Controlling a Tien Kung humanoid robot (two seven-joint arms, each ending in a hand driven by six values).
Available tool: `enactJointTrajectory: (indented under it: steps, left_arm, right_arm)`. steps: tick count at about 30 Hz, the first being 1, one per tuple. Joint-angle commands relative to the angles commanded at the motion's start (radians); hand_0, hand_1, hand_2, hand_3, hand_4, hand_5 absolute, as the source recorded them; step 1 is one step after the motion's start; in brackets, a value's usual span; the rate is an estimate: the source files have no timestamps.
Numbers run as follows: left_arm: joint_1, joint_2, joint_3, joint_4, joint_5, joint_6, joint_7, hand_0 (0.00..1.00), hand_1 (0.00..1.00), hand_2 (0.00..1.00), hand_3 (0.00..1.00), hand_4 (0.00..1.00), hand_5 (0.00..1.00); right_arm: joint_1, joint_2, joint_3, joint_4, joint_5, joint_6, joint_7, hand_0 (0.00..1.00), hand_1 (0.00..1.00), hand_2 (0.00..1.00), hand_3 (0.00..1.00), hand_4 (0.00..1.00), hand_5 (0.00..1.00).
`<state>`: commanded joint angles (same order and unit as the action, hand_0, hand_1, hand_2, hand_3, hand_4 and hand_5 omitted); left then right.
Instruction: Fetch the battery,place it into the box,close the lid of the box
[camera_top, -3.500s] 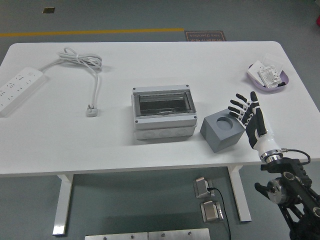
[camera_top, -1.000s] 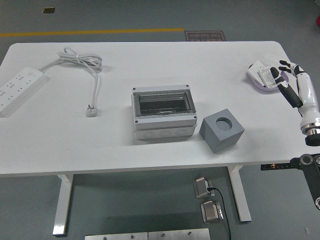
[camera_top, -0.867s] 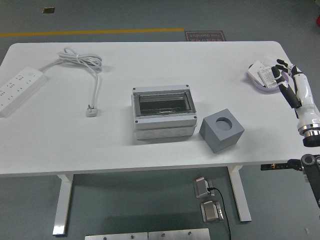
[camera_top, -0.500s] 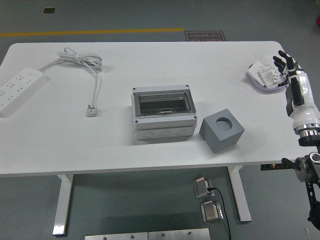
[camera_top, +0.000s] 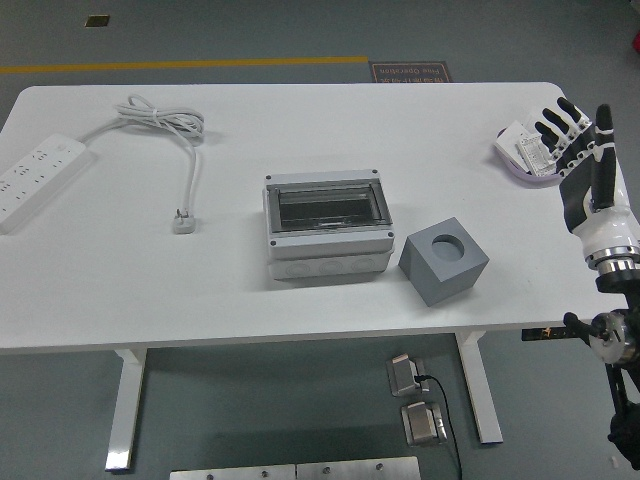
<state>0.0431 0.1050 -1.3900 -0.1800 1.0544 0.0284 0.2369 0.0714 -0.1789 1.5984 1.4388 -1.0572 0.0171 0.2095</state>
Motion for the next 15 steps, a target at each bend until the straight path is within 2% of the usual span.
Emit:
enactJointTrajectory:
  steps: [5, 6, 11, 12, 15]
  left_arm:
    - [0.001, -0.007, 0.001, 0.000, -0.005, 0.000, -0.004, 0.656, 0.644, 0.617, 0.643, 0.694, 0.268]
    - [0.001, -0.009, 0.002, 0.000, -0.006, 0.000, -0.005, 0.656, 0.644, 0.617, 0.643, 0.694, 0.269]
    - [0.003, -0.014, 0.005, 0.000, -0.009, -0.002, -0.009, 0.656, 0.644, 0.617, 0.643, 0.694, 0.269]
    - [0.003, -0.014, 0.005, 0.000, -0.010, -0.002, -0.009, 0.656, 0.644, 0.617, 0.644, 0.695, 0.269]
    - [0.004, -0.015, 0.007, 0.000, -0.012, -0.002, -0.010, 0.656, 0.644, 0.617, 0.644, 0.695, 0.269]
  right_arm:
    - [-0.002, 0.002, 0.007, 0.004, 0.004, -0.004, 0.001, 0.670, 0.732, 0.776, 0.828, 0.998, 0.998]
    - [-0.002, 0.001, 0.008, 0.006, -0.002, -0.004, 0.001, 0.331, 0.482, 0.650, 0.765, 0.998, 0.998]
    - [-0.002, 0.000, 0.004, 0.018, -0.020, -0.015, -0.003, 0.331, 0.482, 0.650, 0.765, 0.998, 0.998]
    - [-0.001, 0.001, 0.004, 0.021, -0.021, -0.017, -0.003, 0.165, 0.249, 0.283, 0.419, 0.989, 0.998]
    - [0.000, 0.001, 0.004, 0.027, -0.016, -0.029, -0.001, 0.165, 0.249, 0.283, 0.419, 0.989, 0.998]
